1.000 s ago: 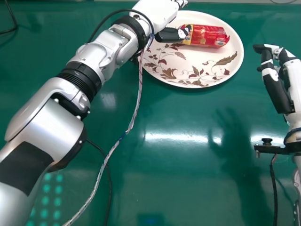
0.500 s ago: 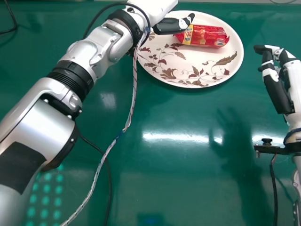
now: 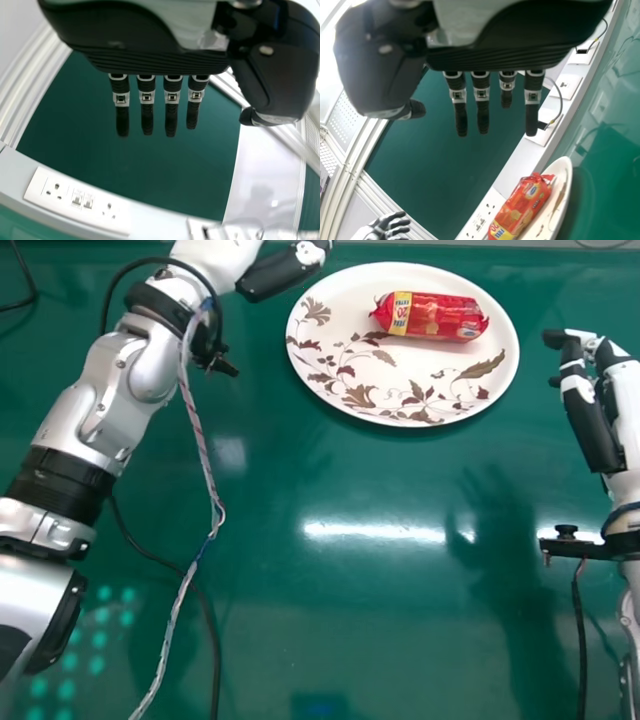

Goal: Pick up biscuit and place it in the plate

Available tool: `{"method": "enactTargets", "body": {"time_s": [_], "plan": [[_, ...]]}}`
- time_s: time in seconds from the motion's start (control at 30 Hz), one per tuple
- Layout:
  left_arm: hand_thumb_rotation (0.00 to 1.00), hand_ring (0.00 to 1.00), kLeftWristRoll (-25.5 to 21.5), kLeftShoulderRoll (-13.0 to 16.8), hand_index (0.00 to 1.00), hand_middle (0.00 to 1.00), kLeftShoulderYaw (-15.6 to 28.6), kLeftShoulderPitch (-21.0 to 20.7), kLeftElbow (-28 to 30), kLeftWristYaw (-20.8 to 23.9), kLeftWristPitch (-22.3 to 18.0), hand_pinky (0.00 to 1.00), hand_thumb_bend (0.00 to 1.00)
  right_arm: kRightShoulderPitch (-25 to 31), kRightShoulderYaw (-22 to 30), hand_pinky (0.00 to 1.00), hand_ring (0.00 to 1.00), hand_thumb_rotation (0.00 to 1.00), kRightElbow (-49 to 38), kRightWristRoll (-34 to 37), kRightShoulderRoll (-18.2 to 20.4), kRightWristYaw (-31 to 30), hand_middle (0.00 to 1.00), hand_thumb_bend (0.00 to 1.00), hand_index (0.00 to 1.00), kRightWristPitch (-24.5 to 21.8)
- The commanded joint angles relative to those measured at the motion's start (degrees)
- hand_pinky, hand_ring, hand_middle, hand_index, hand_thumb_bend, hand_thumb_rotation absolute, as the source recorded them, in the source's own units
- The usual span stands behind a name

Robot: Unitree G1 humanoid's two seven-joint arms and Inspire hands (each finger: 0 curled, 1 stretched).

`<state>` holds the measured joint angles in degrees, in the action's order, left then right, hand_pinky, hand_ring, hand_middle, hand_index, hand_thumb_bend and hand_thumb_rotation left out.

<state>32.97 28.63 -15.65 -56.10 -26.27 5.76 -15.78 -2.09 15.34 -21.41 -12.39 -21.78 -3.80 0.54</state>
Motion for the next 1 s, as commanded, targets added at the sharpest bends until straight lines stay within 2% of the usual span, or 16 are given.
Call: {"method": "enactTargets", "body": {"time_s": [0.0,0.07,0.2,0.23,0.27,0.43,0.47,0.57,0.63,0.87,0.97], "plan": [[0.52,0.77,-2.8,1.5,0.83,0.81,3.8,4.2,5.6,-0.7,-0.9,0.64,0.47,-0.3,-0.4,0.68,0.77,0.25,0.4,-0.1,0.8,0.7,0.81,0.48,0.79,-0.7],[0.50,0.75,-6.5,1.8,0.82,0.80,7.0,8.1,10.1,-2.1,-0.6,0.60,0.45,-0.5,-0.8,0.68,0.77,0.25,0.3,-0.2,1.1,0.8,0.81,0.48,0.79,-1.1],[0.50,0.77,-12.2,1.9,0.82,0.81,13.9,17.9,21.2,-4.1,2.1,0.64,0.45,-0.7,-1.4,0.69,0.78,0.29,-0.2,0.8,2.5,0.9,0.82,0.50,0.79,-2.0],[0.51,0.72,-13.4,1.9,0.82,0.79,15.7,20.4,24.1,-4.4,2.9,0.58,0.46,-0.6,-1.4,0.71,0.80,0.29,-0.2,1.0,2.8,1.0,0.83,0.50,0.80,-1.9],[0.51,0.72,-14.6,1.8,0.82,0.79,17.4,22.8,26.6,-4.7,3.4,0.58,0.45,-0.5,-1.5,0.72,0.80,0.30,0.1,0.8,2.8,1.1,0.83,0.51,0.80,-1.5],[0.50,0.76,-20.0,0.3,0.82,0.80,26.2,35.5,37.3,-5.1,5.0,0.65,0.42,-0.6,-1.5,0.72,0.80,0.30,2.0,1.0,2.6,1.3,0.84,0.52,0.80,0.4],[0.51,0.77,-19.8,0.0,0.82,0.80,27.6,37.8,38.6,-4.4,4.5,0.67,0.42,-0.8,-1.5,0.72,0.80,0.29,2.3,1.2,2.5,1.2,0.84,0.51,0.80,0.8],[0.51,0.70,-20.9,-1.2,0.81,0.78,31.2,43.9,41.5,-3.7,3.5,0.57,0.45,-1.2,-1.5,0.72,0.81,0.28,3.4,2.0,2.5,1.1,0.84,0.50,0.80,1.9],[0.54,0.71,-21.4,-2.4,0.82,0.79,33.0,47.8,43.3,-3.2,2.9,0.56,0.48,-1.4,-1.6,0.72,0.81,0.28,4.2,2.0,2.3,1.3,0.85,0.50,0.81,2.5],[0.52,0.77,-20.4,-7.7,0.80,0.80,36.4,58.3,45.1,0.3,-4.7,0.68,0.44,-1.8,-0.9,0.73,0.81,0.32,6.4,2.1,1.5,1.5,0.85,0.52,0.81,3.6],[0.50,0.76,-19.0,-10.8,0.79,0.78,37.2,61.6,46.4,2.5,-4.7,0.69,0.44,-2.5,-0.5,0.74,0.82,0.31,7.6,2.7,1.2,1.4,0.86,0.52,0.81,3.6]]}}
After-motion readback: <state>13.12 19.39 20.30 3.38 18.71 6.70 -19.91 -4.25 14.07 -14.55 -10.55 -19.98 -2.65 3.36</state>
